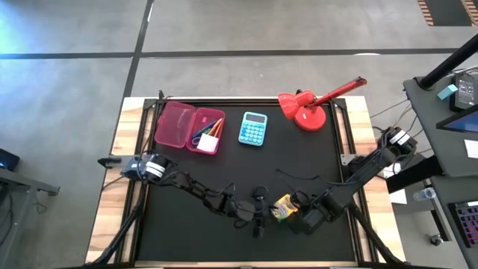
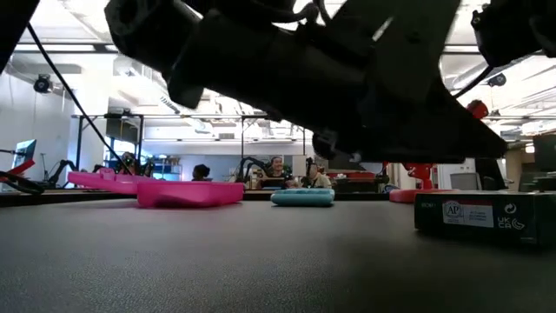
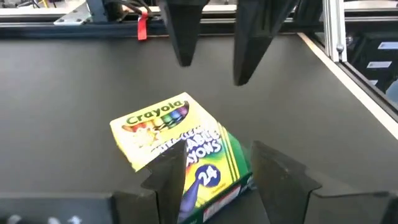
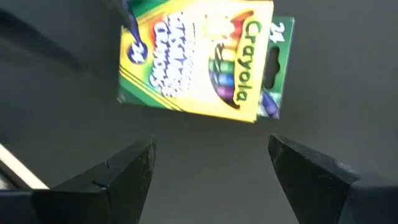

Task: Pack school essentials
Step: Put the yellow crayon box into the pink supply box

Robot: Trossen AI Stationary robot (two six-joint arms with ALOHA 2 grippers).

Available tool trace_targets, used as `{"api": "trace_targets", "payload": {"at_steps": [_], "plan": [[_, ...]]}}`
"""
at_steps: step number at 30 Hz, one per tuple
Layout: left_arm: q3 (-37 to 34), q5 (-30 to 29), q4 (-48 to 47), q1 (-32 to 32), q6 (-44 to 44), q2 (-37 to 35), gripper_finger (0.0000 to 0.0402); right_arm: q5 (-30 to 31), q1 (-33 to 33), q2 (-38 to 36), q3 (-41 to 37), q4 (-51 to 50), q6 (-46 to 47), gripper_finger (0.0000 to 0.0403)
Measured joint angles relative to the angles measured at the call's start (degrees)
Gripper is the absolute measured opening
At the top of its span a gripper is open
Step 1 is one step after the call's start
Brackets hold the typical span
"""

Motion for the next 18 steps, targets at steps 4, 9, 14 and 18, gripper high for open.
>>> {"api": "trace_targets", "payload": {"at_steps": [4, 9, 14, 18], "plan": [[0.34, -0.26, -0.12, 0.56, -0.11, 1.60, 0.0164, 2.64, -0.09, -2.18, -1.98, 3.11, 1.23, 0.0302], [-0.19, -1.53, 0.11, 1.50, -0.47, 2.19, 0.0164, 3.45, -0.17, -2.53, -2.43, 3.68, 1.21, 0.0302], [-0.82, -1.60, -1.86, 1.61, -0.76, 1.80, 0.0164, 3.69, -0.17, -2.10, -2.44, 2.83, 1.39, 0.0302], [-1.08, -2.17, -3.98, 0.90, -1.92, 1.56, 0.0164, 3.73, -0.23, -2.10, -2.45, 0.36, 1.37, 0.0302]]}}
